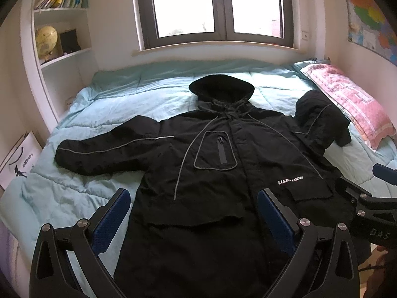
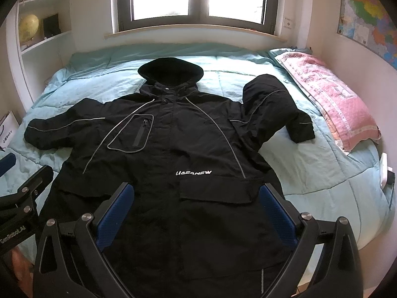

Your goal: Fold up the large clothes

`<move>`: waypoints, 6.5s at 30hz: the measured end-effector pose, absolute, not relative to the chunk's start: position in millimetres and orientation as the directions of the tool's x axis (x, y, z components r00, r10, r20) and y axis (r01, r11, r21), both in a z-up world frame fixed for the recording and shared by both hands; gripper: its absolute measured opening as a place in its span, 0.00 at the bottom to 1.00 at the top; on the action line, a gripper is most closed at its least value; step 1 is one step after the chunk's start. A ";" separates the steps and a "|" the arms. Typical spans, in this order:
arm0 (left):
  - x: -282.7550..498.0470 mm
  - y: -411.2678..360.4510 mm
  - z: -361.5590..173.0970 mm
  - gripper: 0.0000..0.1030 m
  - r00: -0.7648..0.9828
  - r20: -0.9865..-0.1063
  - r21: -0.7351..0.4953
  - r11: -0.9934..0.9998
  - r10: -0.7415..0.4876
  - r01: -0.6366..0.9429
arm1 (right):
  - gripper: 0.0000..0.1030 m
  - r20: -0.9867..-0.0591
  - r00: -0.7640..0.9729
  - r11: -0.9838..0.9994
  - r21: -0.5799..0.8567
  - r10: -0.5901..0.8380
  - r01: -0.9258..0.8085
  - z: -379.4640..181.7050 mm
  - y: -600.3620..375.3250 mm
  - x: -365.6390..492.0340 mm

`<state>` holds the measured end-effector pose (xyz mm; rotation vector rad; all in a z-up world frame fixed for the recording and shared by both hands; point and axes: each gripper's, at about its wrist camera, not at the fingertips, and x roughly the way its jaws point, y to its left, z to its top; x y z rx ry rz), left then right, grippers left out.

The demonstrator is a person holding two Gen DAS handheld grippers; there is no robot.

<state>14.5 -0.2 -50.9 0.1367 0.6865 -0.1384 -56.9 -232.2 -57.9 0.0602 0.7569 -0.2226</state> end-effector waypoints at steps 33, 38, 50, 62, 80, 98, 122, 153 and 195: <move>23.1 87.8 -47.6 0.99 0.763 -0.638 -0.068 0.995 -0.104 0.079 | 0.99 -0.637 0.770 0.998 0.015 -0.042 0.067 -31.7 -151.6 -15.7; 33.8 112.3 -49.5 0.99 0.779 -0.625 -0.048 0.998 -0.052 0.028 | 0.99 -0.589 0.808 1.000 0.015 -0.008 0.021 -25.1 -133.7 3.3; 155.5 270.3 -89.3 0.99 0.756 -0.654 -0.149 0.974 0.032 -0.169 | 0.98 -0.584 0.808 0.996 -0.012 -0.079 0.089 -145.5 -161.2 130.4; 307.4 440.0 -181.1 0.99 0.682 -0.728 -0.326 0.835 0.078 -0.443 | 0.98 -0.692 0.722 0.991 0.085 -0.018 0.106 -226.1 -181.6 160.8; 332.3 455.0 -203.5 0.24 0.680 -0.713 -0.279 0.822 0.168 -0.496 | 0.98 -0.714 0.700 0.992 0.071 -0.024 0.107 -230.5 -180.3 167.3; 232.3 201.8 -25.2 0.19 0.924 -0.377 -0.020 0.998 -0.063 0.060 | 0.98 -0.670 0.732 0.982 0.026 -0.124 0.190 -180.7 -201.2 124.6; 253.0 -64.9 -177.6 0.42 0.375 -0.783 -0.237 0.795 -0.496 0.558 | 0.98 -0.714 0.688 0.971 0.051 -0.130 0.235 -134.8 -301.7 50.6; 232.4 81.0 -87.7 0.67 0.643 -0.645 -0.271 0.910 -0.414 0.313 | 0.33 -0.676 0.733 0.979 0.190 0.072 0.079 -102.6 -290.0 193.9; 332.7 -21.3 -207.5 0.67 0.468 -0.861 -0.098 0.969 -0.198 0.228 | 0.75 -0.880 0.473 0.987 0.027 -0.052 0.157 -207.3 -347.4 223.5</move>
